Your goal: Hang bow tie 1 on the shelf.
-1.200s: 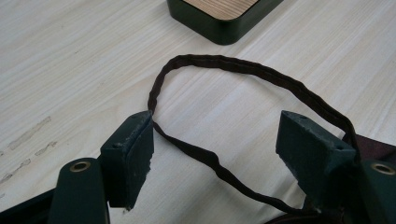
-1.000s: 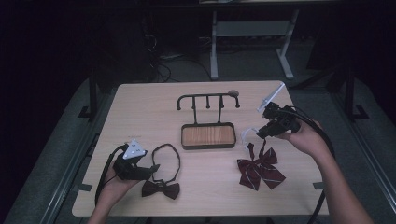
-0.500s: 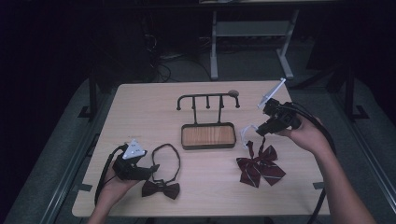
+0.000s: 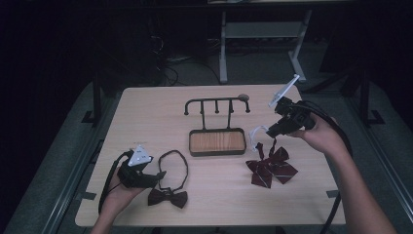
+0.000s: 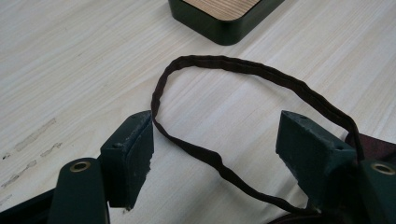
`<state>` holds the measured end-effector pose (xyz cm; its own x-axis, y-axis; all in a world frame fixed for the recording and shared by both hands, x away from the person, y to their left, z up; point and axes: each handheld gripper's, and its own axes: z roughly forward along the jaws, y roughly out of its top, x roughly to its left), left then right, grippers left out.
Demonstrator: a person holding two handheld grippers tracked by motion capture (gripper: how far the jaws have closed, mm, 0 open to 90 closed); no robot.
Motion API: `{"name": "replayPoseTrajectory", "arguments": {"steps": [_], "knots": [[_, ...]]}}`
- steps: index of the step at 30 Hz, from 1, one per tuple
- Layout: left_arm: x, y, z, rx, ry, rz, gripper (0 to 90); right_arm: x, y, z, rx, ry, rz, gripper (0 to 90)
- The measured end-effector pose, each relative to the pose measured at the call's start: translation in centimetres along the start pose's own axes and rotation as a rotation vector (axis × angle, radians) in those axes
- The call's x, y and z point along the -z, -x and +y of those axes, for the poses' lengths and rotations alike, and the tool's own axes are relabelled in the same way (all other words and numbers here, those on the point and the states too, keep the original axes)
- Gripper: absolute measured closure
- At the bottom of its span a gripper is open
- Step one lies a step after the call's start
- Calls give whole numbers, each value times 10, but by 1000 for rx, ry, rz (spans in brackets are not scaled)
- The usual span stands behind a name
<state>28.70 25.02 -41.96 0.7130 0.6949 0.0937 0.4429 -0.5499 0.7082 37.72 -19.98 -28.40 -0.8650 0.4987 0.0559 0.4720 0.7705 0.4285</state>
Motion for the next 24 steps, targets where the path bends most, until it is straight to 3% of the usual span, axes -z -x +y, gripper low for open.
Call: {"name": "replayPoseTrajectory", "arguments": {"steps": [24], "knots": [[0,2,2,-3,8,3,282,6,0,14,14,-1,3,837]]}}
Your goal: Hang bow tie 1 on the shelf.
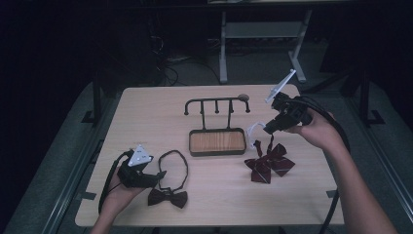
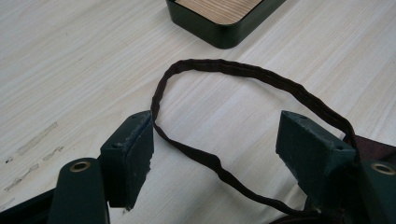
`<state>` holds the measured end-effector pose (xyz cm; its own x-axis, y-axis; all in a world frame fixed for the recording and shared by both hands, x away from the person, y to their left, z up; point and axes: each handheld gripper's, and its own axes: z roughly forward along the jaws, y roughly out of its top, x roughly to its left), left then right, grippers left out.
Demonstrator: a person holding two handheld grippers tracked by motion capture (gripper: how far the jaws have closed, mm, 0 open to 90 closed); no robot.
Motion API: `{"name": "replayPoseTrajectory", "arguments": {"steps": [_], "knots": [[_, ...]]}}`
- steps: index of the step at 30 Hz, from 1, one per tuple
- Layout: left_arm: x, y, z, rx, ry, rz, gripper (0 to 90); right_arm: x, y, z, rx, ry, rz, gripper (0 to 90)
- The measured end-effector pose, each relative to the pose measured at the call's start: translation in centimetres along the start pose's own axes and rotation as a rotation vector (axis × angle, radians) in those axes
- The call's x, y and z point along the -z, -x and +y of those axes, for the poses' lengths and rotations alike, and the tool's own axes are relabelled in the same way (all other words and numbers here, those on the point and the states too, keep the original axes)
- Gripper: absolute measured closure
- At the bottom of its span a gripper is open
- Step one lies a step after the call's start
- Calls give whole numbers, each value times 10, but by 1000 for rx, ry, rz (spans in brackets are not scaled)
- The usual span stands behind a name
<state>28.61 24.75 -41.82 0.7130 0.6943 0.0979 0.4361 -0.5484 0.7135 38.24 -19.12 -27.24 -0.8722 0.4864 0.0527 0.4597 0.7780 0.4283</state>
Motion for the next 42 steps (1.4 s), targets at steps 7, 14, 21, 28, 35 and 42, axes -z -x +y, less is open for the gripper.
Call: {"name": "replayPoseTrajectory", "arguments": {"steps": [7,14,21,28,35,42], "knots": [[-2,0,2,-4,0,-7,282,6,1,8,-4,0,-16,838],[-2,-1,2,-7,0,-3,282,10,6,17,-12,5,-21,837],[-1,-2,2,-3,-2,-6,282,8,10,32,-14,-5,-27,837],[0,-3,3,-8,0,-5,282,6,16,45,-23,-12,-37,836],[0,-2,3,-7,5,-7,282,4,24,50,-47,-17,-37,836],[0,-2,3,-5,6,-7,282,4,32,55,-74,-22,-46,836]]}}
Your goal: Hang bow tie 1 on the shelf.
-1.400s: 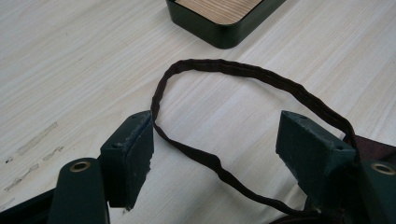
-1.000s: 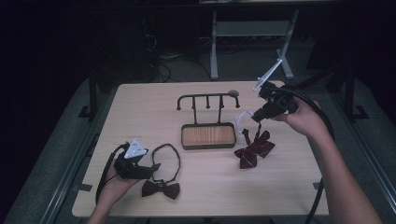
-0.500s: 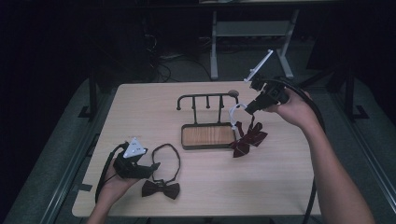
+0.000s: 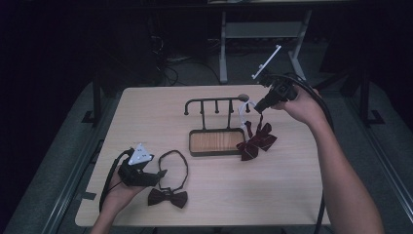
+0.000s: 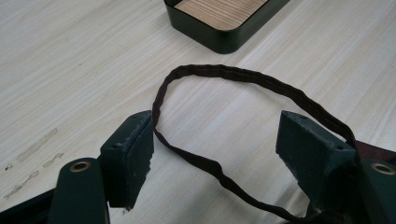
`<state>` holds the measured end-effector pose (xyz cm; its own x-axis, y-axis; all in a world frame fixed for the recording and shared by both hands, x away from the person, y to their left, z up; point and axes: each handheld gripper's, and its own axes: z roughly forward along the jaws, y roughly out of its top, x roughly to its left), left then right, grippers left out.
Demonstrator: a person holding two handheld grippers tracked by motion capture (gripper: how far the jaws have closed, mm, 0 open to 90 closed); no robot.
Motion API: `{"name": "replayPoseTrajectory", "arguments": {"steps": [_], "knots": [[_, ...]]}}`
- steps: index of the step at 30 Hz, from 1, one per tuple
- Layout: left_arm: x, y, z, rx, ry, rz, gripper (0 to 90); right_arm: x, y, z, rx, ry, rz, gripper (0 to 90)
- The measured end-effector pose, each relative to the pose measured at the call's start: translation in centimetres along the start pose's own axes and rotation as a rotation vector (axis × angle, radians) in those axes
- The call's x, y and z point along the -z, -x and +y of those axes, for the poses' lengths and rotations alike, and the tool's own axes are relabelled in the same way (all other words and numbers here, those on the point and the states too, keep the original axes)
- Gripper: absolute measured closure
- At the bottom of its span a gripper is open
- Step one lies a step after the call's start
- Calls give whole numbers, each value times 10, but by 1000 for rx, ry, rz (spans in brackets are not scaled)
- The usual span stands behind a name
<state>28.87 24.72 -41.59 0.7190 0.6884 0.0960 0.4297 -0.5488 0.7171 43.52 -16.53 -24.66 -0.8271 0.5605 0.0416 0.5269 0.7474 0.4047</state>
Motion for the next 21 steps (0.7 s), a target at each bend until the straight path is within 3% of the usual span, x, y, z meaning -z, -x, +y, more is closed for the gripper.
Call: {"name": "replayPoseTrajectory", "arguments": {"steps": [8,21], "knots": [[1,0,0,-4,2,2,282,-6,11,3,-38,-22,-3,836],[1,0,1,-6,5,3,282,-9,21,4,-76,-8,5,835]]}}
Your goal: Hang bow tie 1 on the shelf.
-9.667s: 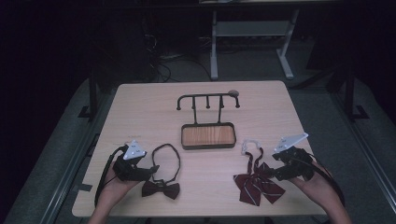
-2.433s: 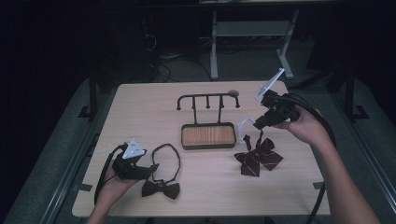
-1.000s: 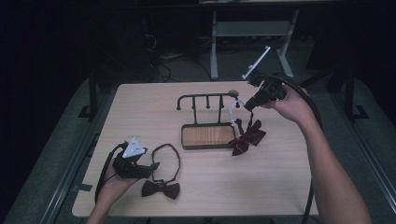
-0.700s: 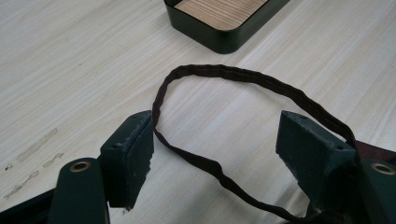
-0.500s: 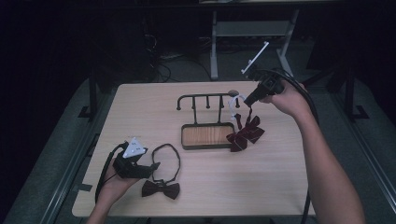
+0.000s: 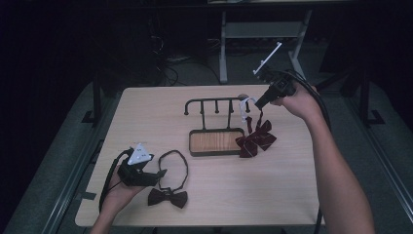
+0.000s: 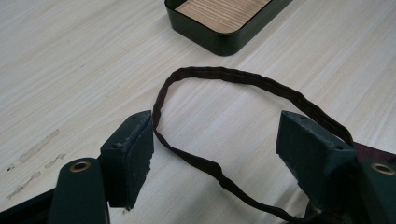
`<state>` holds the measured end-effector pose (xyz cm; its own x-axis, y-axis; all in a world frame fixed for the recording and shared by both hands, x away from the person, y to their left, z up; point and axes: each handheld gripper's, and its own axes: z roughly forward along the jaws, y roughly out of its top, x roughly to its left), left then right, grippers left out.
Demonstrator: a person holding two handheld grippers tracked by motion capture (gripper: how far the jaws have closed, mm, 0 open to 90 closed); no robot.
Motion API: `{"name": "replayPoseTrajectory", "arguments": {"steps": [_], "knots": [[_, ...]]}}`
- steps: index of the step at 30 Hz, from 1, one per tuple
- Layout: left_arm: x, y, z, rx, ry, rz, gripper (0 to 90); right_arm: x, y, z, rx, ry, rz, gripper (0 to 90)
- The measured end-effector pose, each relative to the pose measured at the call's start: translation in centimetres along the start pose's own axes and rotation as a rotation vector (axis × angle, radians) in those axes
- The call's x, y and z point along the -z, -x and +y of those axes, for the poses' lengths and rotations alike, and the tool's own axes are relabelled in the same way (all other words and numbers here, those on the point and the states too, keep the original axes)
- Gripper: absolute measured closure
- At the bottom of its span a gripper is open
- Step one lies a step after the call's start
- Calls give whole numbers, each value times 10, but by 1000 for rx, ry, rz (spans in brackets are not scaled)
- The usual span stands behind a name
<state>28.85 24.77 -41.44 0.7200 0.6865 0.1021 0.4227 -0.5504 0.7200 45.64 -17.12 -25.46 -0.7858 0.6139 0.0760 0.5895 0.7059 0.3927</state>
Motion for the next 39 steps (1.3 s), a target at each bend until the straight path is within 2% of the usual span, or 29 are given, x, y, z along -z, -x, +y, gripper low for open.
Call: {"name": "replayPoseTrajectory", "arguments": {"steps": [12,19,23,25,34,39], "knots": [[0,0,0,1,1,0,282,-11,8,-6,-25,6,9,832],[-2,1,0,9,-6,-5,282,-14,10,-12,-33,23,14,777],[-2,1,-1,10,-7,-6,282,-14,7,-16,-11,43,40,762],[-2,1,0,-3,-12,-4,282,-15,6,-18,-14,40,44,759],[-3,1,-1,4,-9,-7,282,-24,7,-28,-12,39,80,728],[-3,1,-1,7,-7,-7,282,-29,4,-39,-5,57,98,712]]}}
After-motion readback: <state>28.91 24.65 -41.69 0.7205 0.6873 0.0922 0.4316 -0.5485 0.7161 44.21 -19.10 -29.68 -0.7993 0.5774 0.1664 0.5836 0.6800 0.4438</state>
